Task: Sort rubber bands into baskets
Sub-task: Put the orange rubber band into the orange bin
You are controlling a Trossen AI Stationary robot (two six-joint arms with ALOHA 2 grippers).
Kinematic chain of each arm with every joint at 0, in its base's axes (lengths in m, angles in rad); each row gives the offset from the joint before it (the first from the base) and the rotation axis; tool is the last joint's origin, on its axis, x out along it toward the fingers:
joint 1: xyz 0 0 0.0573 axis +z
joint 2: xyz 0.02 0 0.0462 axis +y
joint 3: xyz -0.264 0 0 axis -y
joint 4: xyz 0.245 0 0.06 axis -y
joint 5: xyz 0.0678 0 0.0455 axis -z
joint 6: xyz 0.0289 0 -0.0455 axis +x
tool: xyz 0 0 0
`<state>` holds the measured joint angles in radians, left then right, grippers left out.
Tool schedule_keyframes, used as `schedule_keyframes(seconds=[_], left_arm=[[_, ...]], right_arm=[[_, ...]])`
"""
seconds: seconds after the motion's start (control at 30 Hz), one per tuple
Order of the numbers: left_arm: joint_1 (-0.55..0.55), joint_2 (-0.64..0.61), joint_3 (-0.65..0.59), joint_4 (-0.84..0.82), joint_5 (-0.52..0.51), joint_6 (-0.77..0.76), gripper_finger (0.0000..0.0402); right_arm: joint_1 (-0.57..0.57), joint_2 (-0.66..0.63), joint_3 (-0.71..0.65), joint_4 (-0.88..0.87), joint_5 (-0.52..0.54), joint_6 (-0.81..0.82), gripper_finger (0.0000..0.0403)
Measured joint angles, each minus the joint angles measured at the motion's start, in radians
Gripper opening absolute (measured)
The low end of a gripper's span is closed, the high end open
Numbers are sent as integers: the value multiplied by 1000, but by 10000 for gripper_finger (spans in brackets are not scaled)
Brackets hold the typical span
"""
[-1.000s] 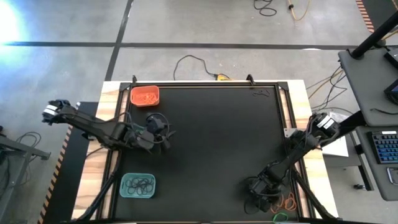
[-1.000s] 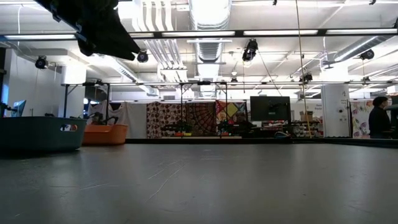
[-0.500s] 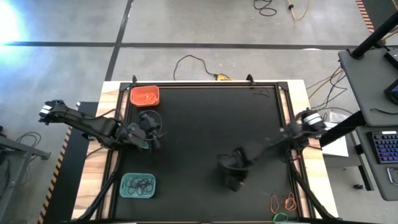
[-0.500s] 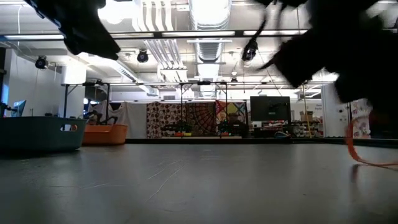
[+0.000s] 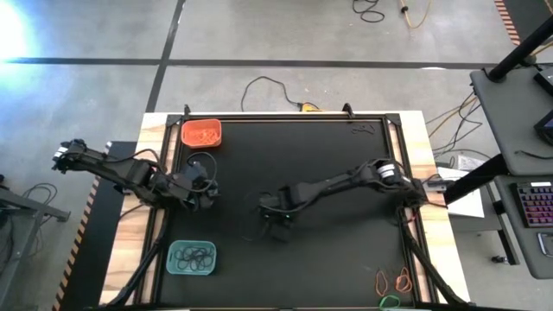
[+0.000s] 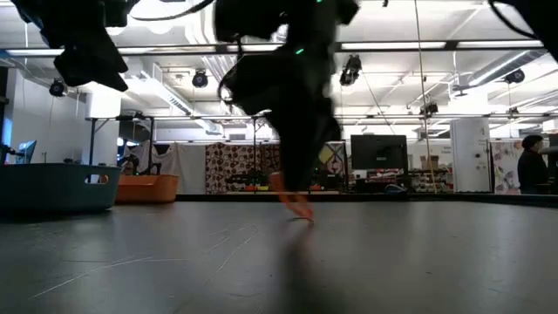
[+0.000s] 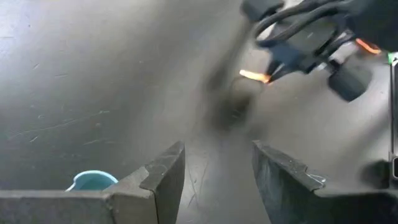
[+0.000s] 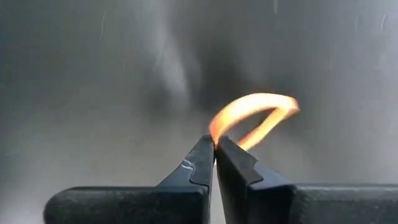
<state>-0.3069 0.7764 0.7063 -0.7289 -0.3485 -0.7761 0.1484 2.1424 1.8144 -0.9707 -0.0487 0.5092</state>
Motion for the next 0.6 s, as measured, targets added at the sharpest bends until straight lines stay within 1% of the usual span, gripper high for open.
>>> schedule_keyframes(seconds=[0.17,0.27,0.37,0.5,0.6], left_arm=[[0,32,0,26,-5,-23,168],[0,63,-1,39,-5,-84,168],[0,99,-2,48,-9,-110,168],[0,156,-2,87,-10,-125,168],[0,204,-2,118,-30,-130,168]], right_arm=[[-28,89,97,3,-4,-140,12],[-22,123,133,-11,-28,-169,32],[-12,118,154,-12,-29,-169,73],[-10,81,152,-18,-25,-173,143],[-6,20,130,-34,38,-200,190]])
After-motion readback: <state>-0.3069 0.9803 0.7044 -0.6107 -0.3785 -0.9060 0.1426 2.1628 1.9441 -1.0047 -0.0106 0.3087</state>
